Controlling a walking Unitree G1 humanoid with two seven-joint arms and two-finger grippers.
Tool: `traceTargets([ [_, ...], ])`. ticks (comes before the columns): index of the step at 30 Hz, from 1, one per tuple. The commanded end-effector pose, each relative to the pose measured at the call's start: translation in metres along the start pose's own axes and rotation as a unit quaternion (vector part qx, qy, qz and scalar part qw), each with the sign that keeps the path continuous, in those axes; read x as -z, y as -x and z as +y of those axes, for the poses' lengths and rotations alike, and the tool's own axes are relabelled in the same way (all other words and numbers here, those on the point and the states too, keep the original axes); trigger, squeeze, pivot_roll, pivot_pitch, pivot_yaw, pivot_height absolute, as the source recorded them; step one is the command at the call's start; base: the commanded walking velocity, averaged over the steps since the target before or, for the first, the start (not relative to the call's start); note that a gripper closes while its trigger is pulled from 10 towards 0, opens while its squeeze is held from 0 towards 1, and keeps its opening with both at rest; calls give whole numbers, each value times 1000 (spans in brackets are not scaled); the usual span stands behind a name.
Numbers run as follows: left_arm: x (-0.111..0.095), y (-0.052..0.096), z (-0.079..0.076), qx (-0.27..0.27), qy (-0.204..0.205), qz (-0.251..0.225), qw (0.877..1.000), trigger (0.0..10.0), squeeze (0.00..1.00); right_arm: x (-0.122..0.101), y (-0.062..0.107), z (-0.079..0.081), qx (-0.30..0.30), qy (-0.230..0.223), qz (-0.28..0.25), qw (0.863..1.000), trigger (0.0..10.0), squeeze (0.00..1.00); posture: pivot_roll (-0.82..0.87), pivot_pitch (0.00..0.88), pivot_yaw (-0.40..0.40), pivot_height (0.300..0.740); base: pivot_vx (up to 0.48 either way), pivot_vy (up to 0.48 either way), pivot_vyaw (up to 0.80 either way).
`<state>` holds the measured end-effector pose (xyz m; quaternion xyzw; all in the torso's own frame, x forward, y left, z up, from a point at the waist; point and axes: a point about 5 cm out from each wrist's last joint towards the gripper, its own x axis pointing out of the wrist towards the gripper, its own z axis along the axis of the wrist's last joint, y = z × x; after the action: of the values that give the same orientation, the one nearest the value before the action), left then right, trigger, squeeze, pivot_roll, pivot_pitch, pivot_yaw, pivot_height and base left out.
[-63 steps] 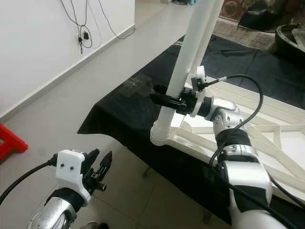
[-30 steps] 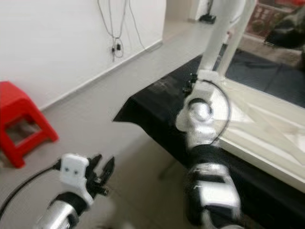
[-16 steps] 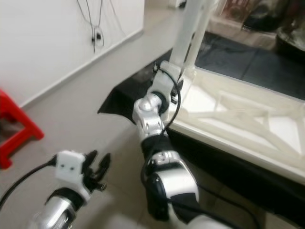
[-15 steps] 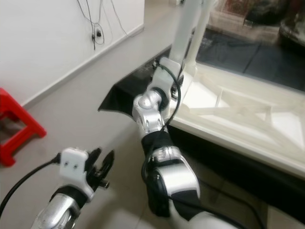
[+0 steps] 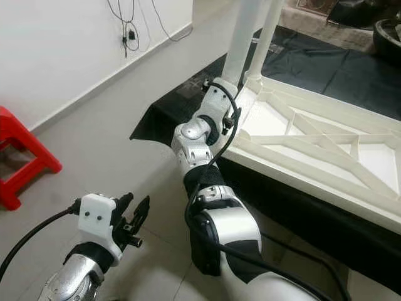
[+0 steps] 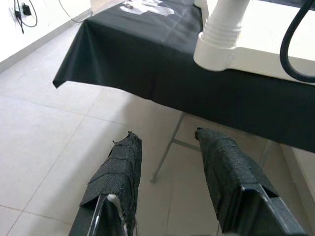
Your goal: Building children table
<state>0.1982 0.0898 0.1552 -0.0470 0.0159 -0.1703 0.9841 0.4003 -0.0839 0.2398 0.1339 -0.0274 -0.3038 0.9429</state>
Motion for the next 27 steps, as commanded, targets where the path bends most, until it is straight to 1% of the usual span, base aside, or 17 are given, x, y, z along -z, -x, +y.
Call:
traceTargets([
  [1,4,1,-2,5,1,8,1000,10000,0,-2,0,1,2,-16,0,1000,10000,1000,129,141,-72,740,0,0,0],
  [4,5,1,-3,5,1,8,1000,10000,0,-6,2,4,-6,-27,-10,1000,10000,1000,124,137,-69,740,0,0,0],
  [5,5,0,-3,5,1,8,1000,10000,0,-9,4,8,-20,-41,-15,999,10000,0,126,136,-71,740,0,0,0],
  [7,5,0,-3,5,1,8,1000,10000,0,-10,5,9,-24,-45,-16,999,10000,0,126,136,-71,740,0,0,0],
  [8,6,0,-2,4,1,7,1000,10000,0,-14,8,15,-64,-52,-22,996,10000,0,120,133,-68,740,0,0,0],
  [10,6,-1,-2,4,0,7,1000,10000,0,-14,9,18,-86,-48,-22,995,10000,0,118,130,-66,740,0,0,0],
  [12,7,-2,-1,4,1,6,1000,10000,0,-9,11,16,-103,-38,-14,994,10000,0,112,129,-63,740,0,0,0],
  [14,7,-2,-1,4,1,6,1000,10000,0,-8,11,16,-105,-38,-12,994,10000,0,112,129,-63,740,0,0,0],
  [17,7,-3,-1,4,1,6,1000,10000,0,-4,13,13,-123,-33,-12,992,10000,0,107,126,-62,740,0,0,0],
  [18,7,-3,0,4,0,5,1000,10000,0,0,15,10,-140,-30,-9,990,10000,0,107,126,-62,740,0,0,0],
  [19,7,-3,0,4,0,5,1000,10000,0,4,14,7,-143,-25,-4,989,10000,0,103,123,-60,740,0,0,0],
  [23,7,-3,1,3,0,5,1000,10000,0,11,12,-2,-135,-12,-2,991,10000,0,103,123,-60,740,0,0,0],
  [25,7,-4,1,3,-1,5,1000,10000,0,13,13,-7,-145,-7,-5,989,10000,0,103,123,-59,740,0,0,0],
  [27,7,-4,2,3,-1,5,1000,10000,0,12,14,-8,-149,-7,-6,989,10000,0,103,123,-59,740,0,0,0],
])
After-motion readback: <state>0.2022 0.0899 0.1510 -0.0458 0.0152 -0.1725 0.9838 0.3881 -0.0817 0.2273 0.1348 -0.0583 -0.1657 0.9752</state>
